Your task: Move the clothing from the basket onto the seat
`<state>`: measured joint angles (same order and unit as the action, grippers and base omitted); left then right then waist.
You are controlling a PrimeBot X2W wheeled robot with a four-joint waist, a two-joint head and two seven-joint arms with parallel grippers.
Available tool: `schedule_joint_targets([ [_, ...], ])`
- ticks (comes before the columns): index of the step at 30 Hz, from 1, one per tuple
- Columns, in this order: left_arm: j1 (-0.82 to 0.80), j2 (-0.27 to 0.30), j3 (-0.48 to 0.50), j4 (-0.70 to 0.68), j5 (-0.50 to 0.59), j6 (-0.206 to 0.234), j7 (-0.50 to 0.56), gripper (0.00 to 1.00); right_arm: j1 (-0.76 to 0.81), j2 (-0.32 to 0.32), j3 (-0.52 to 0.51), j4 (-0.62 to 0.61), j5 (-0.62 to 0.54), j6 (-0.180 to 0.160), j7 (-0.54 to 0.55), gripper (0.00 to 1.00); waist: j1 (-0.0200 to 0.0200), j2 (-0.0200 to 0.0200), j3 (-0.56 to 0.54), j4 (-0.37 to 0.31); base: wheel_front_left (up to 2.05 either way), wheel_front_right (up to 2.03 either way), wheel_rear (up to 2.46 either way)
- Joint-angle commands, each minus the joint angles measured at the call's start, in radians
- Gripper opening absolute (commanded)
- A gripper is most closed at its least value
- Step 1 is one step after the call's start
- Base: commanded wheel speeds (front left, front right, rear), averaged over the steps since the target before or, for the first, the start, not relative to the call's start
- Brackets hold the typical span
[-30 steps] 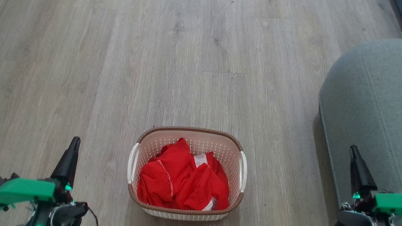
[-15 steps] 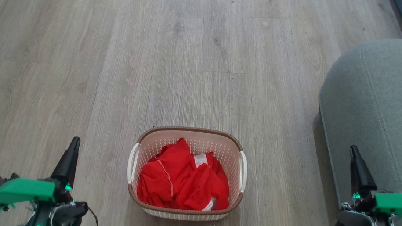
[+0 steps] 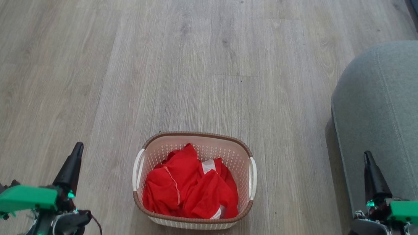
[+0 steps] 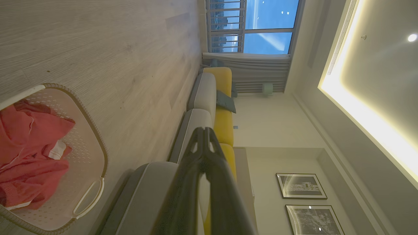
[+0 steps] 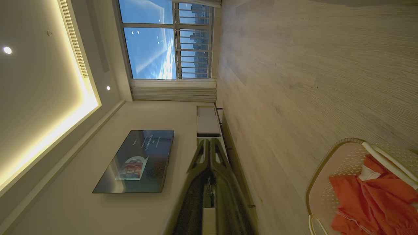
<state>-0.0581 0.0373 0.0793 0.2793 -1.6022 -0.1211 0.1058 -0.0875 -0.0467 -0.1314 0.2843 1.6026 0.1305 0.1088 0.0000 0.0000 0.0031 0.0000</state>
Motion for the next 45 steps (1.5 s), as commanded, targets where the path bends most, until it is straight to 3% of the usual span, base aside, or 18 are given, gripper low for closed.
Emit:
schedule_joint_targets([
  [1, -0.050, 0.013, 0.034, -0.034, -0.007, -0.010, 0.007, 0.00, -0.020, -0.004, 0.018, -0.040, 0.006, 0.000, 0.004, 0.00, 0.0000, 0.0000, 0.000, 0.000, 0.00, 0.00, 0.00],
  [25, -0.050, 0.013, 0.034, -0.034, -0.007, -0.010, 0.007, 0.00, -0.020, -0.004, 0.018, -0.040, 0.006, 0.000, 0.004, 0.00, 0.0000, 0.0000, 0.000, 0.000, 0.00, 0.00, 0.00],
  [26, 0.000, 0.000, 0.000, 0.000, 0.000, 0.000, 0.000, 1.00, 0.000, 0.000, 0.000, 0.000, 0.000, 0.000, 0.000, 1.00, 0.0000, 0.0000, 0.000, 0.000, 0.00, 0.00, 0.00],
  [27, 0.001, -0.001, -0.001, 0.009, 0.001, 0.001, -0.002, 0.00, 0.000, 0.001, 0.002, 0.011, 0.000, 0.000, 0.000, 0.00, 0.0000, 0.0000, 0.000, 0.000, 0.00, 0.00, 0.00],
  [28, 0.007, -0.002, -0.003, 0.025, 0.001, 0.001, -0.002, 1.00, 0.003, 0.002, 0.003, 0.028, 0.000, 0.000, 0.000, 1.00, 0.0000, 0.0000, 0.000, 0.000, 0.00, 0.00, 0.00],
  [45, -0.029, 0.011, -0.029, 0.086, 0.046, 0.000, -0.045, 1.00, -0.045, -0.007, 0.064, 0.087, -0.043, 0.000, -0.044, 1.00, 0.0000, 0.0000, 0.006, -0.001, 0.00, 0.00, 0.00],
])
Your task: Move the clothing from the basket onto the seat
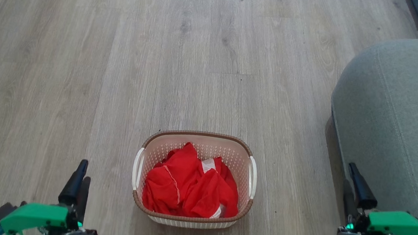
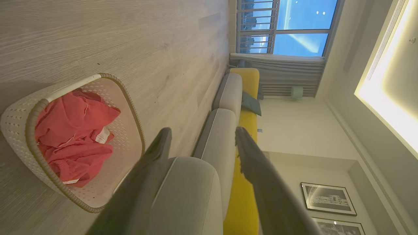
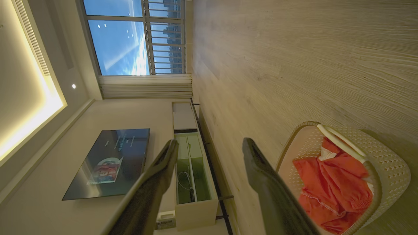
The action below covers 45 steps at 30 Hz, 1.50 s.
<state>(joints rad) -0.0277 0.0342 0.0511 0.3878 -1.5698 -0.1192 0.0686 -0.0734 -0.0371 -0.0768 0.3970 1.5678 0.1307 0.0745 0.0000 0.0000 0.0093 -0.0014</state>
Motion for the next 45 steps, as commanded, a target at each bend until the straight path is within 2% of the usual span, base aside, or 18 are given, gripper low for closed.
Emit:
schedule_joint_targets([
  [1, -0.064, 0.017, -0.003, -0.021, 0.021, -0.002, -0.011, 1.00, -0.064, -0.019, 0.015, -0.022, -0.015, 0.000, -0.013, 1.00, 0.0000, 0.0000, 0.001, 0.000, 0.00, 0.00, 0.00],
  [11, -0.102, 0.022, 0.005, -0.012, 0.140, -0.003, -0.040, 1.00, -0.115, -0.030, 0.047, 0.002, -0.114, 0.000, -0.043, 1.00, 0.0000, 0.0000, 0.005, -0.002, 0.00, 0.00, 0.00],
  [29, -0.140, 0.036, 0.001, -0.029, 0.467, -0.004, -0.090, 1.00, -0.175, -0.037, 0.077, 0.004, -0.405, 0.000, -0.093, 1.00, 0.0000, 0.0000, 0.011, -0.008, 0.00, 0.00, 0.00],
  [45, -0.184, 0.044, 0.001, -0.038, 0.703, -0.006, -0.137, 1.00, -0.230, -0.050, 0.126, 0.009, -0.614, 0.000, -0.140, 1.00, 0.0000, 0.0000, 0.020, -0.015, 0.00, 0.00, 0.00],
])
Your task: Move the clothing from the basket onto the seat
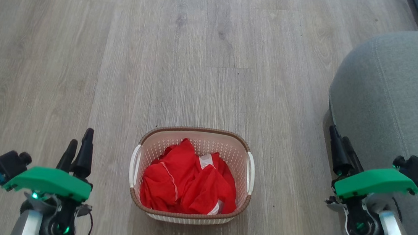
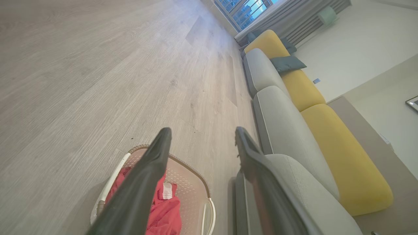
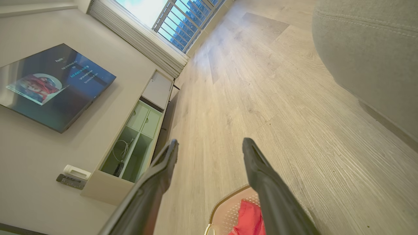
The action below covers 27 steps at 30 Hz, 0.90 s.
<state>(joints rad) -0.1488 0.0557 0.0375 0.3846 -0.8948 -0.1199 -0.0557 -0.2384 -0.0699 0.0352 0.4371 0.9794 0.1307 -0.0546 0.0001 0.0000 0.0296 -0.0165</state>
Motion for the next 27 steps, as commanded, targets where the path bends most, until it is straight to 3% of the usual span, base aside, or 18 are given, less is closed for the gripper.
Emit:
schedule_joint_targets([
  [1, -0.066, 0.023, 0.014, -0.034, 0.041, -0.005, -0.015, 1.00, -0.068, -0.018, 0.016, -0.030, -0.037, 0.000, -0.014, 1.00, -0.0001, 0.0000, 0.000, 0.000, 0.00, 0.00, 0.00],
  [27, -0.131, 0.028, 0.025, -0.043, 0.370, -0.007, -0.092, 1.00, -0.149, -0.037, 0.066, -0.006, -0.348, 0.000, -0.091, 1.00, -0.0001, 0.0000, 0.009, -0.005, 0.00, 0.00, 0.00],
])
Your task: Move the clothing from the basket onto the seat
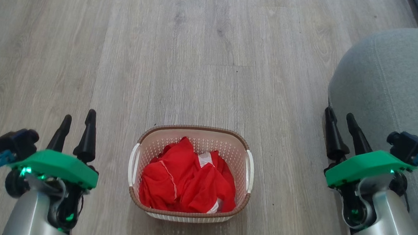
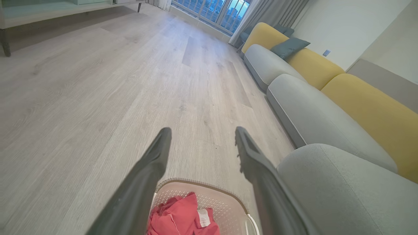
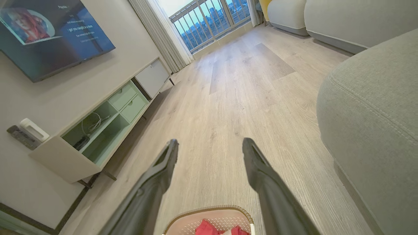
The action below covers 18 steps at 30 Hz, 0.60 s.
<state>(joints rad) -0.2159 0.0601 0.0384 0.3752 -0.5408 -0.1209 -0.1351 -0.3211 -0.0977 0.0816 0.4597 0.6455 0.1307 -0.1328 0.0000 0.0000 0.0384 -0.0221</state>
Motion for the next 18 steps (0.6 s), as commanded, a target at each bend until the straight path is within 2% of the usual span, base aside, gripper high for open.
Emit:
schedule_joint_targets([
  [1, -0.067, 0.023, 0.024, -0.033, 0.029, -0.006, -0.015, 1.00, -0.070, -0.010, 0.021, -0.027, -0.026, 0.000, -0.016, 1.00, 0.0000, 0.0000, 0.001, 0.000, 0.00, 0.00, 0.00],
  [18, -0.112, 0.028, 0.034, -0.020, 0.254, -0.002, -0.065, 1.00, -0.127, -0.017, 0.044, 0.006, -0.233, 0.000, -0.066, 1.00, 0.0000, 0.0000, 0.008, -0.005, 0.00, 0.00, 0.00],
])
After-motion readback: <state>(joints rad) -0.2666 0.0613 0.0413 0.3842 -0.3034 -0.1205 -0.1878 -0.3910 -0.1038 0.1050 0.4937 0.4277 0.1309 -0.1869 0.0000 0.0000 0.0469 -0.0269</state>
